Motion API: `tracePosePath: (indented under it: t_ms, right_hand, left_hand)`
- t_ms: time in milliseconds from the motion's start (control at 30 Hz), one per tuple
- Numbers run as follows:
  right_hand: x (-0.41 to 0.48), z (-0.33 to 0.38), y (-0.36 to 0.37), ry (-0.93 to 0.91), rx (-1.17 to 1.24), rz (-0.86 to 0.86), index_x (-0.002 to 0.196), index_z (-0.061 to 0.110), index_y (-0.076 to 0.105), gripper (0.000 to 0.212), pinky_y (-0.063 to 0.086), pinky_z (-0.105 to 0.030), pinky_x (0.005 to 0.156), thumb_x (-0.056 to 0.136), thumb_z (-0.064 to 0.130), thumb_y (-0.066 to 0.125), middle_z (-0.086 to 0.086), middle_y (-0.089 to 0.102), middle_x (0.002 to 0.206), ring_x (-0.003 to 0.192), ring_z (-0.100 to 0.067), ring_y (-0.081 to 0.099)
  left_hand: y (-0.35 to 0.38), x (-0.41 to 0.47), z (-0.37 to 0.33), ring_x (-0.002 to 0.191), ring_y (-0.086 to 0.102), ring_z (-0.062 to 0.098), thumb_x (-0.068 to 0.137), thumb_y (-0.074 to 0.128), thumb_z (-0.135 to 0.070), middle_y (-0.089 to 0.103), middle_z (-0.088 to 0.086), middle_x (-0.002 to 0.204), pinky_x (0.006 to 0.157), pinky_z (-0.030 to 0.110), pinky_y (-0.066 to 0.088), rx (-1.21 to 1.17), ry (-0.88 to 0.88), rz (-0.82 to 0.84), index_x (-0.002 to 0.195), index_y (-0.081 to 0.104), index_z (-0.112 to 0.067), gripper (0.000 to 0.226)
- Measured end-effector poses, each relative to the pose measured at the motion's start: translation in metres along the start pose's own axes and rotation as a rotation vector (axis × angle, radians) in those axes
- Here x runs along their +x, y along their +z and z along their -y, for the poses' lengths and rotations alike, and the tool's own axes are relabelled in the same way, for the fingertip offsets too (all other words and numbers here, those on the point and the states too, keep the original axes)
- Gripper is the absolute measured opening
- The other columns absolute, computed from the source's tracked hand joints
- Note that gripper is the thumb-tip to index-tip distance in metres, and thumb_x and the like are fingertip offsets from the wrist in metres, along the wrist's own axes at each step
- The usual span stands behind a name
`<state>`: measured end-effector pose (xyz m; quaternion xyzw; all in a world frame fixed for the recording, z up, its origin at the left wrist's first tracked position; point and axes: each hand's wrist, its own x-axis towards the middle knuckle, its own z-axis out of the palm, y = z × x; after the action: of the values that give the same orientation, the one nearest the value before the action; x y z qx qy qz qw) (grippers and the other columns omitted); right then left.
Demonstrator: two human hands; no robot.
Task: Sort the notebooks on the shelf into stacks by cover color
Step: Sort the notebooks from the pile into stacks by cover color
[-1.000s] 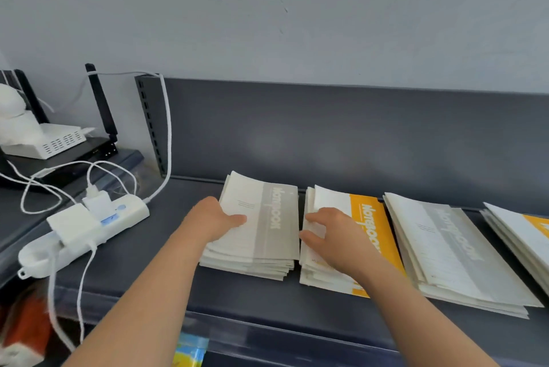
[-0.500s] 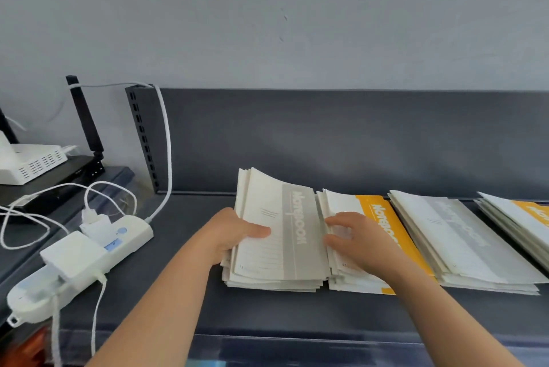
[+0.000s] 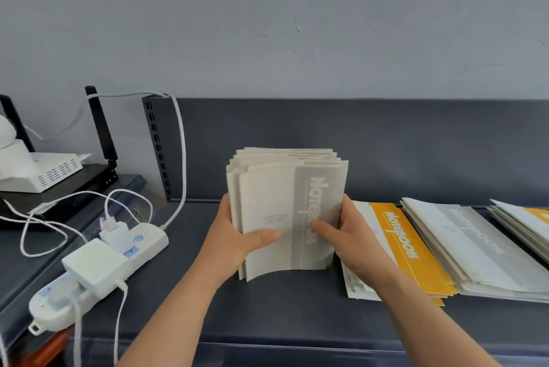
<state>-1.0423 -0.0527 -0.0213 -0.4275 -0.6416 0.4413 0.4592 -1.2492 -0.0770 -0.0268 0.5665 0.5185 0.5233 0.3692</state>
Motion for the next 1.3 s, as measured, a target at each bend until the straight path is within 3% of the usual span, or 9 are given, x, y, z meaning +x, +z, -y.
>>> tracePosePath:
  t_ms: [333,567,667,800,900,967,1100,1200,1300]
  right_hand:
    - [0.003,0.023,0.014,-0.140,0.220,0.009,0.129,0.029,0.046,0.048,0.050,-0.036,0.094,0.086,0.016,0.061,0.007,0.063,0.120,0.112,-0.011,0.060]
    - [0.002,0.015,0.020,-0.118,0.098,-0.120,0.115,0.033,0.049,0.030,0.053,-0.039,0.089,0.090,0.022,0.061,0.013,0.065,0.110,0.102,-0.005,0.063]
    - [0.001,0.020,0.017,-0.130,0.093,-0.098,0.117,0.034,0.047,0.032,0.053,-0.035,0.090,0.090,0.022,0.060,0.017,0.064,0.109,0.101,0.000,0.062]
    - [-0.003,0.026,0.014,-0.125,0.176,-0.069,0.123,0.031,0.049,0.038,0.051,-0.037,0.092,0.088,0.031,0.063,0.014,0.063,0.116,0.107,-0.004,0.061]
    - [0.010,0.046,0.014,-0.123,0.243,-0.205,0.125,0.033,0.051,0.048,0.049,-0.028,0.086,0.081,0.050,0.060,0.014,0.060,0.120,0.110,-0.005,0.057]
    - [0.021,0.061,0.017,-0.044,0.248,-0.322,0.114,0.031,0.059,0.037,0.047,-0.021,0.075,0.083,0.049,0.061,0.013,0.062,0.112,0.102,-0.003,0.058]
    - [0.032,0.069,0.024,0.084,0.312,-0.398,0.091,0.022,0.067,0.009,0.049,-0.027,0.059,0.085,0.027,0.061,0.003,0.066,0.082,0.070,-0.012,0.057]
    - [0.032,0.066,0.026,0.076,0.331,-0.406,0.086,0.018,0.064,0.010,0.043,-0.026,0.053,0.085,0.025,0.058,0.002,0.056,0.068,0.063,-0.012,0.050]
    - [0.022,0.055,0.026,-0.018,0.329,-0.366,0.096,0.016,0.061,0.032,0.048,-0.024,0.066,0.086,0.046,0.057,0.000,0.063,0.086,0.075,-0.009,0.058]
  left_hand:
    - [0.017,0.011,-0.032,0.106,0.063,0.003,0.049,0.087,-0.045,0.065,-0.013,0.117,0.084,0.026,0.051,-0.166,0.136,-0.126,0.128,0.045,-0.028,0.091]
    - [0.020,0.002,-0.019,0.098,0.063,0.000,0.072,0.080,-0.041,0.065,-0.020,0.106,0.079,0.025,0.051,-0.107,0.108,-0.200,0.116,0.052,-0.036,0.053]
    - [0.016,0.001,-0.024,0.100,0.062,-0.002,0.074,0.078,-0.039,0.065,-0.020,0.109,0.078,0.021,0.049,-0.093,0.105,-0.159,0.120,0.050,-0.035,0.053]
    - [0.010,0.002,-0.035,0.106,0.063,0.009,0.067,0.072,-0.058,0.067,-0.010,0.114,0.085,0.030,0.050,-0.159,0.099,-0.124,0.122,0.055,-0.027,0.065]
    - [0.011,0.013,-0.056,0.100,0.062,0.027,0.071,0.062,-0.067,0.066,0.008,0.106,0.091,0.044,0.048,-0.221,0.097,-0.178,0.109,0.061,-0.009,0.069]
    - [0.016,0.021,-0.067,0.089,0.061,0.026,0.074,0.065,-0.058,0.064,0.009,0.095,0.085,0.041,0.049,-0.269,-0.002,-0.268,0.098,0.060,-0.005,0.058]
    - [0.025,0.026,-0.073,0.071,0.045,0.007,0.089,0.055,-0.023,0.052,-0.009,0.080,0.062,0.022,0.038,-0.230,-0.028,-0.337,0.093,0.060,-0.012,0.013]
    - [0.023,0.022,-0.075,0.082,0.055,0.006,0.090,0.049,-0.021,0.062,-0.013,0.088,0.068,0.021,0.041,-0.207,0.035,-0.364,0.092,0.066,-0.019,0.017]
    - [0.020,0.014,-0.057,0.111,0.054,0.002,0.091,0.040,-0.051,0.061,-0.017,0.116,0.092,0.024,0.042,-0.161,0.149,-0.303,0.118,0.060,-0.030,0.039]
